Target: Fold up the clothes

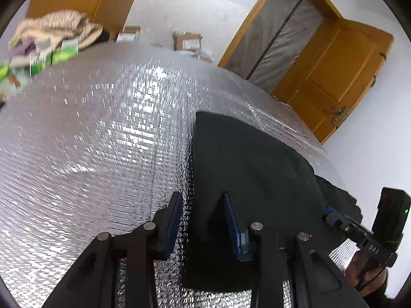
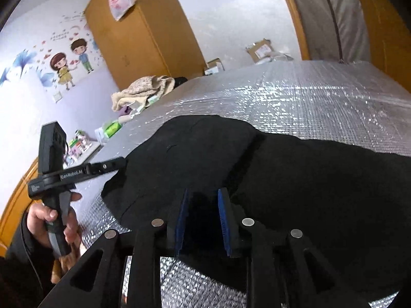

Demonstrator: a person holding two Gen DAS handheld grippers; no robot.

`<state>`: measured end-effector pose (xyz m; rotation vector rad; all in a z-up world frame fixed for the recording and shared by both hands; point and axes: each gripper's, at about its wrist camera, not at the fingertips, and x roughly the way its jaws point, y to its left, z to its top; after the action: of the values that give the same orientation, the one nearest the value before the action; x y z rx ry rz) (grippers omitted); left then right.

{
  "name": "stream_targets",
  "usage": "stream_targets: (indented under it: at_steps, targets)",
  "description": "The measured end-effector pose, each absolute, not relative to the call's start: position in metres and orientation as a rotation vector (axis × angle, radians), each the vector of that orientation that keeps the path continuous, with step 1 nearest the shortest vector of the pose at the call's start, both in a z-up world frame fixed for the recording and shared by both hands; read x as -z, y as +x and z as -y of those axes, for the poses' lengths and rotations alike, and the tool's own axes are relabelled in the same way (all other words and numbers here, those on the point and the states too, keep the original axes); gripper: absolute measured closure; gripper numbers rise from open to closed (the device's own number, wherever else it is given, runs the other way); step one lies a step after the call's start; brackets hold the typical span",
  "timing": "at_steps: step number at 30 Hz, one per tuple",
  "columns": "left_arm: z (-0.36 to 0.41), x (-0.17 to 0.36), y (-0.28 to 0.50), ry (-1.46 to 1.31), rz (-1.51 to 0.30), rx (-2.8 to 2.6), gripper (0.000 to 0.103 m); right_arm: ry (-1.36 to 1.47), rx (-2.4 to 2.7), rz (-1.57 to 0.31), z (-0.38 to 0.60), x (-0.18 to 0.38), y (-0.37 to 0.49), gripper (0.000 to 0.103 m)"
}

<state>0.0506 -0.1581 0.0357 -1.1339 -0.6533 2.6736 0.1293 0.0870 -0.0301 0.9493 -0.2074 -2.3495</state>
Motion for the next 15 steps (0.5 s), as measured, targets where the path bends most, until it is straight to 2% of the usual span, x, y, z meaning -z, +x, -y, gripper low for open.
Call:
stream_targets:
  at_steps: [6, 8, 9, 15]
  targets:
    - [0.157, -0.036, 0.045, -1.182, 0.675, -2.644, 0.068, 1.035, 2.332, 0.251, -0.085, 0.043, 0.116, 0.071]
    - [0.158, -0.035, 0.044, -1.198, 0.685, -2.639, 0.084, 1.062, 2.312, 0.301, -0.087, 0.045, 0.112, 0.07]
    - [0.158, -0.034, 0.044, -1.203, 0.687, -2.637, 0.089, 1.073, 2.305, 0.317, -0.088, 0.045, 0.111, 0.07]
    - [0.173, -0.033, 0.057, -1.155, 0.749, -2.69, 0.094, 1.107, 2.285, 0.295, -0.075, 0.043, 0.104, 0.07]
